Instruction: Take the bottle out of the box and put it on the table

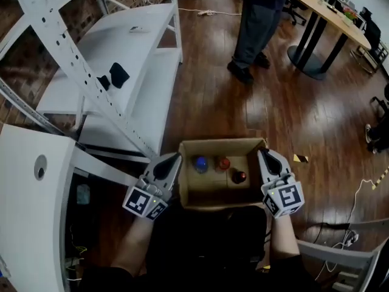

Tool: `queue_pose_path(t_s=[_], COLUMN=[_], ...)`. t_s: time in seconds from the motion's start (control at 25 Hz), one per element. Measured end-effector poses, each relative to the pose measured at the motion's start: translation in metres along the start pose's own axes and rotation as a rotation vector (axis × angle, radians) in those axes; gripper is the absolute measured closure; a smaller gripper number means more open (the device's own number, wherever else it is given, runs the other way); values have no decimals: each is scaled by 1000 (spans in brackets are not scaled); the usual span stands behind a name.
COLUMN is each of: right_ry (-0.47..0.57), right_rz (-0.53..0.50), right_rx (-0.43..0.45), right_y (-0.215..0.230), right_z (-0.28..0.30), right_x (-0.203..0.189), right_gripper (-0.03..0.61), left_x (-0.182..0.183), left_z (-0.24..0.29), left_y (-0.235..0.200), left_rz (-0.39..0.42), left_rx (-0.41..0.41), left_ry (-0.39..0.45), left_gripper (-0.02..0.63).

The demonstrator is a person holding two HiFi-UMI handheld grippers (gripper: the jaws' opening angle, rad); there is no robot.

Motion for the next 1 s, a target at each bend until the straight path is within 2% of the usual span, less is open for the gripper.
queue_pose_path(t_s=[0.16,0.4,0.52,0.56,0.68,0.72,0.84,1.0], right_ry=[10,-74,-123,-149,-227,-252,-344,-479], right_rz=[18,36,49,51,62,63,66,81], right_rx=[-4,52,83,99,160,183,252,298], right_y=[-4,-10,-11,-12,-19,-22,-33,-47], right_z=[2,16,29,34,52,59,79,104], right_x=[-39,-66,-94,-106,-141,-154,-199,-261], right_gripper=[575,574,563,522,497,430,337,267], left_x=[-45,-68,-85,-92,-109,-114,-129,-144], left_z=[-4,-8,-10,-10,-11,-13,-21,-33], left_y=[-13,-18,-26,-28,-32,-34,-41,-52], left_rz=[-12,-26,-42,-47,-59,-62,-75,-82], left_rx=[-13,-7,16,22,29,32,62,108], left_ry=[15,-44,-62,-73,-103,-109,-122,-132], left_gripper=[617,617,617,617,617,617,617,617])
Point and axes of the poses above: the fingertips, and each gripper's own axes: z forward along the fingers, y to its right, x out of its top, the point moved 4 cm from there along -z, backward along the fingers, and after that the axes turned 9 degrees about -z, right-handed, at the moved point
